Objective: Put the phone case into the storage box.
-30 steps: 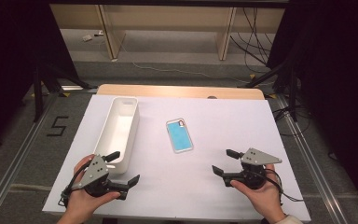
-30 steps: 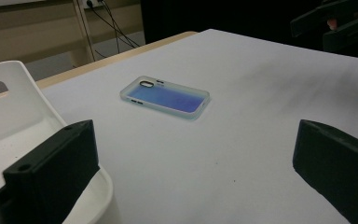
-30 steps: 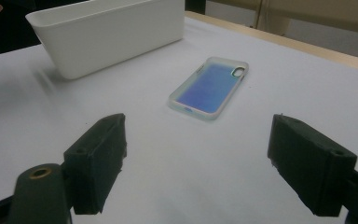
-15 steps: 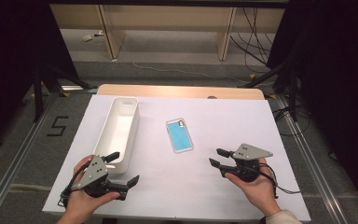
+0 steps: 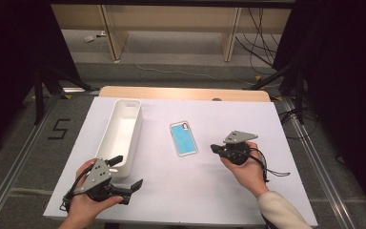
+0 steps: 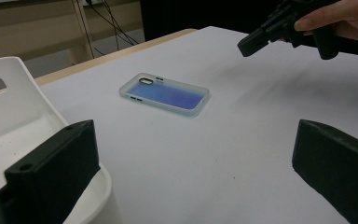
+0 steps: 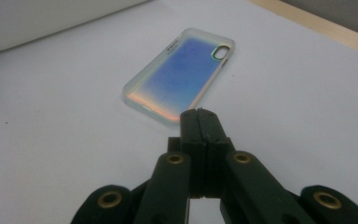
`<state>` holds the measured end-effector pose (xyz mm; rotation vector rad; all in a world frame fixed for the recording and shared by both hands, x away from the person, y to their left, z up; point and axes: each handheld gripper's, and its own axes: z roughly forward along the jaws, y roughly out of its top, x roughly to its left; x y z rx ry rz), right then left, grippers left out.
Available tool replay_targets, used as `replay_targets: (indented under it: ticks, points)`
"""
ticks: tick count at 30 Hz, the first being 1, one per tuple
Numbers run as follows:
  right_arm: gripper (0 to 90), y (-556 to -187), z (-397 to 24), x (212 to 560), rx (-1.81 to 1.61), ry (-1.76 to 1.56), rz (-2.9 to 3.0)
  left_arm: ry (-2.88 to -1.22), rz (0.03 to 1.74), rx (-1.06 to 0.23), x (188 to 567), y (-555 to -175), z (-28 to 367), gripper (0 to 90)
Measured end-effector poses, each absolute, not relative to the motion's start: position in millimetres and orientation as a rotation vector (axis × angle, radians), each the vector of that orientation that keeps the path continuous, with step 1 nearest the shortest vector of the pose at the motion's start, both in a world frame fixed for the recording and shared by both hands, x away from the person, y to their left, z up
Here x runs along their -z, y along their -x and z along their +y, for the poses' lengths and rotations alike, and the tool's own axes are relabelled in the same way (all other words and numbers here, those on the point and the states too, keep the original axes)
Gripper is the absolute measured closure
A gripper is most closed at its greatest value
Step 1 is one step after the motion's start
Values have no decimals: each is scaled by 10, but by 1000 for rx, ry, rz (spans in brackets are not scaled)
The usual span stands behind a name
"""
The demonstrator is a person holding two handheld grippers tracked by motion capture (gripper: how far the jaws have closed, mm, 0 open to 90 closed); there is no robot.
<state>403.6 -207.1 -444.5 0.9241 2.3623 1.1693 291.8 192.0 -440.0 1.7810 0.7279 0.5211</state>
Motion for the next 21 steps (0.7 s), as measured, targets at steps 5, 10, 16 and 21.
replay_targets:
  ticks: [5,10,16,21]
  points:
    - [900,-4224,-1945,4539,-1121,-945,2408,-1780,726,-522,4398,-2915,1921,0]
    - [900,-4380,-1783,4644,-1083,-975,2426,-1780,724,-517,4398,-2912,1922,0]
    - [900,-4482,-1671,4760,-1013,-1001,2459,-1773,722,-512,4396,-2909,1920,0]
    - [900,-4510,-1631,4802,-979,-1014,2487,-1773,723,-512,4396,-2907,1917,0]
